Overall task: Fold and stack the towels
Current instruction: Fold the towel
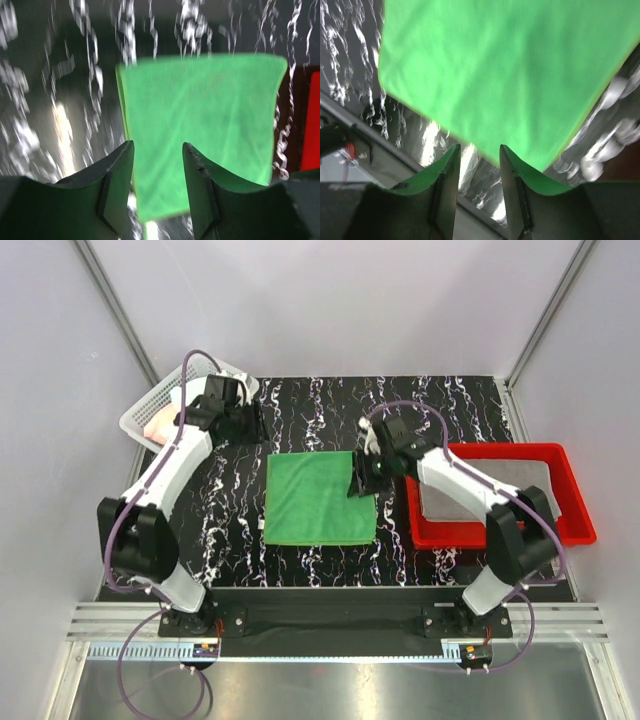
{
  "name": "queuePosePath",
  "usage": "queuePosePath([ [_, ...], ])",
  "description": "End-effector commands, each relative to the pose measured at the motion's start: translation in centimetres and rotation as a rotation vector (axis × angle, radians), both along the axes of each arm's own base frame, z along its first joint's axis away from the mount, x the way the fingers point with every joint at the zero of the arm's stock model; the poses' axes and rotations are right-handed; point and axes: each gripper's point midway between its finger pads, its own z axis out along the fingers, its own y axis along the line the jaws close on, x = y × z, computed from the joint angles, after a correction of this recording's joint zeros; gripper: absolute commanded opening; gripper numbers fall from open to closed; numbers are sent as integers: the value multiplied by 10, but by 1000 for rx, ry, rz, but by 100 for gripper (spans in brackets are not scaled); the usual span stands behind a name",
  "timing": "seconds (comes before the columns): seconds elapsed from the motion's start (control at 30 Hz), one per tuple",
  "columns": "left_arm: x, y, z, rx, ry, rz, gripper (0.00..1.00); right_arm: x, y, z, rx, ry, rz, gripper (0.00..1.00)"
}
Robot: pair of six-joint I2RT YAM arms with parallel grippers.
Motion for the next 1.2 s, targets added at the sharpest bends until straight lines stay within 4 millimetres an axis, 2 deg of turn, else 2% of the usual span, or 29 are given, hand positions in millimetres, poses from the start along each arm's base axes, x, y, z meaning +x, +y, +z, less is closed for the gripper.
queuePosePath([
  [0.0, 42, 0, -17, 67, -36, -181, 48, 57, 0, 26, 16, -154, 204, 44],
  [0.03, 46, -3, -26, 53, -7, -209, 48, 65, -4, 7, -25, -105, 216, 44],
  [0.07, 48, -4, -33, 43, 19, -234, 48, 78, -11, 2, -59, -119, 225, 44],
  [0.1, 54, -2, -50, 46, 50, -254, 48, 104, -15, 14, -63, -174, 237, 43],
  [0.13, 62, -1, -50, 57, 41, -261, 48, 110, -20, -8, -78, -117, 243, 43],
  [0.17, 65, 2, -55, 70, 55, -265, 48, 128, -17, 5, -48, -151, 248, 43],
  [0.2, 68, 6, -63, 79, 67, -268, 47, 135, -18, 4, -37, -149, 253, 44],
  [0.23, 74, 5, -70, 75, 77, -282, 47, 136, -20, -9, 1, -99, 287, 45],
  [0.27, 76, 5, -76, 78, 85, -305, 47, 140, -21, -10, 18, -92, 303, 46],
  [0.3, 78, 6, -79, 79, 88, -319, 47, 153, -21, -1, 28, -136, 335, 48],
  [0.33, 80, 4, -91, 75, 112, -333, 48, 154, -29, -16, 18, -89, 335, 50],
  [0.4, 87, 4, -93, 80, 111, -350, 48, 170, -36, -17, -1, -125, 344, 50],
  [0.43, 89, 4, -98, 80, 117, -356, 48, 170, -39, -30, -11, -92, 350, 50],
  [0.47, 92, 4, -104, 84, 123, -357, 48, 180, -44, -28, -20, -111, 347, 51],
  [0.5, 94, 5, -109, 93, 127, -363, 48, 183, -47, -32, -31, -117, 356, 51],
  [0.53, 95, 5, -110, 96, 128, -367, 48, 182, -51, -45, -42, -82, 364, 51],
  [0.6, 99, 5, -116, 107, 128, -380, 49, 188, -54, -48, -47, -103, 390, 53],
  [0.63, 100, 6, -116, 111, 125, -383, 49, 187, -56, -57, -48, -82, 401, 56],
  [0.8, 101, 4, -127, 117, 139, -434, 49, 186, -53, -67, 14, -64, 465, 57],
  [0.97, 93, 1, -139, 101, 170, -478, 49, 188, -49, -77, 48, -62, 480, 47],
  [1.1, 90, 3, -147, 105, 190, -495, 47, 194, -53, -79, 42, -78, 473, 32],
  [1.17, 88, 4, -151, 116, 197, -499, 46, 198, -57, -78, 42, -85, 463, 29],
])
